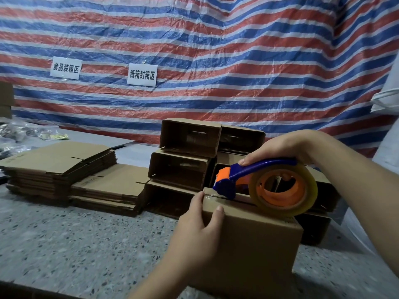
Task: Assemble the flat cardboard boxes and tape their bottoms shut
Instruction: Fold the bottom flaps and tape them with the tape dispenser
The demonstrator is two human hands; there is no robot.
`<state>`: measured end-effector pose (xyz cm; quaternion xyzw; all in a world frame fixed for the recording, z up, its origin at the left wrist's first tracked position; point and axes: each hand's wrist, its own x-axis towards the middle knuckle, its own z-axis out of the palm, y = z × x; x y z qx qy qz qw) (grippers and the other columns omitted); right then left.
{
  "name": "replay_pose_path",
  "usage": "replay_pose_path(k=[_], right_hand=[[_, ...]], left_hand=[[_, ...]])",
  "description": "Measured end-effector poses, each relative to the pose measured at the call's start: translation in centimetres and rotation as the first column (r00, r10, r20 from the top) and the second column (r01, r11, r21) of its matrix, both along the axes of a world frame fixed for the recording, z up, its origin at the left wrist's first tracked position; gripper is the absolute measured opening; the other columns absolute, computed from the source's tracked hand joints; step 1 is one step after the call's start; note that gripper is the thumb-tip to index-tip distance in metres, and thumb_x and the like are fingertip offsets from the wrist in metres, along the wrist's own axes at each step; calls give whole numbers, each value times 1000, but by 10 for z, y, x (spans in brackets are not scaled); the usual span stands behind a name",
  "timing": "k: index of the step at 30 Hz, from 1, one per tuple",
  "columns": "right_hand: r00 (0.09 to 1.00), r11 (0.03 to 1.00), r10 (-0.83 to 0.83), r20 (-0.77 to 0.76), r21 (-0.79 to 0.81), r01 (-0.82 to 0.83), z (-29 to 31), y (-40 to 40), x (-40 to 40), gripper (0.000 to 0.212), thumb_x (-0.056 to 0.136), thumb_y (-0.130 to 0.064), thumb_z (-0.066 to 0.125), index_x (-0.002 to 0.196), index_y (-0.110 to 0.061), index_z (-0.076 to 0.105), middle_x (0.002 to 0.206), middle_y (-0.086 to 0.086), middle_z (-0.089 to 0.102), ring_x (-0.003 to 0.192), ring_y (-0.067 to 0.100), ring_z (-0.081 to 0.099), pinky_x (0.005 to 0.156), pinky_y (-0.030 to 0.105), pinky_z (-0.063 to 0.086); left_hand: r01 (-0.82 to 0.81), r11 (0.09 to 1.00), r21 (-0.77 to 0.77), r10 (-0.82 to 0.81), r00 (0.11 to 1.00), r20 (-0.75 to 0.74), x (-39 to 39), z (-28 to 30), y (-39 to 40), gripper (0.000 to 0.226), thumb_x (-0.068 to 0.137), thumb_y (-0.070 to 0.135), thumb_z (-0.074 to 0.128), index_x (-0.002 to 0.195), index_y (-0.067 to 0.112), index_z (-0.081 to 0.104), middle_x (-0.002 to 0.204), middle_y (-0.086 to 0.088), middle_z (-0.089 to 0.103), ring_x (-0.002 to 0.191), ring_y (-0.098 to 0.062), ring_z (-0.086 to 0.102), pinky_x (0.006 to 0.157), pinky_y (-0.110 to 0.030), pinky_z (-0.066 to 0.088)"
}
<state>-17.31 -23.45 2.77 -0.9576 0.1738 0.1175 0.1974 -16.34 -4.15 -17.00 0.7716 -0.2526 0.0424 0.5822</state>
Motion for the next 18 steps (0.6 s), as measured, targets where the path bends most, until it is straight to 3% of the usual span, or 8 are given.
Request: replay_pose_path(k=[3, 5, 7, 11, 15, 18], right_hand=[[1000, 999, -5, -31, 32, 6, 2, -3, 1, 76, 59, -66, 73, 118, -18, 65, 91, 6, 79, 72, 15, 75, 57, 26, 57], [998, 1000, -8, -57, 29, 10, 4, -3, 2, 76, 60, -66, 74, 116, -16, 66, 92, 7, 79, 74, 16, 76, 58, 27, 57], [996, 1000, 11, -91, -9, -12, 6, -2, 4, 73, 60, -68, 73, 111, -15, 68, 87, 5, 79, 71, 15, 75, 56, 26, 57], [993, 997, -11, -117, -71, 2, 13, -7, 2, 74, 60, -70, 74, 107, -13, 72, 87, 6, 78, 70, 16, 75, 56, 26, 56], [986, 988, -73, -149, -144, 51, 21, -44, -23, 91, 51, -81, 77, 115, -16, 69, 100, 10, 78, 90, 24, 77, 77, 33, 60], [967, 986, -127, -221, -134, 99, 12, -72, -40, 102, 43, -83, 80, 118, -15, 68, 105, 11, 78, 97, 25, 75, 84, 34, 59]], left_hand=[[18, 998, 60, -19, 1000, 15, 5, 10, 4, 66, 94, 51, 49, 150, 51, 15, 111, 25, 52, 70, 21, 55, 49, -3, 40], [-5, 988, 155, -13, 993, 116, 5, 14, 5, 60, 92, 54, 45, 148, 47, 25, 87, 17, 64, 63, 10, 59, 47, -11, 44], [-70, 967, 245, 3, 964, 264, 5, 15, 4, 52, 92, 55, 42, 140, 39, 37, 74, 9, 65, 65, 4, 60, 51, -20, 51], [-191, 927, 324, 41, 907, 418, 5, 17, 8, 54, 90, 61, 35, 136, 35, 41, 71, 10, 62, 63, -1, 59, 59, -24, 53], [-181, 926, 332, 31, 912, 409, 5, 14, 10, 65, 91, 63, 33, 149, 34, 31, 82, 15, 61, 71, 1, 59, 66, -23, 55], [-176, 909, 377, 20, 924, 382, 7, 17, 10, 64, 92, 61, 35, 150, 33, 30, 81, 15, 60, 69, 0, 60, 63, -20, 55]])
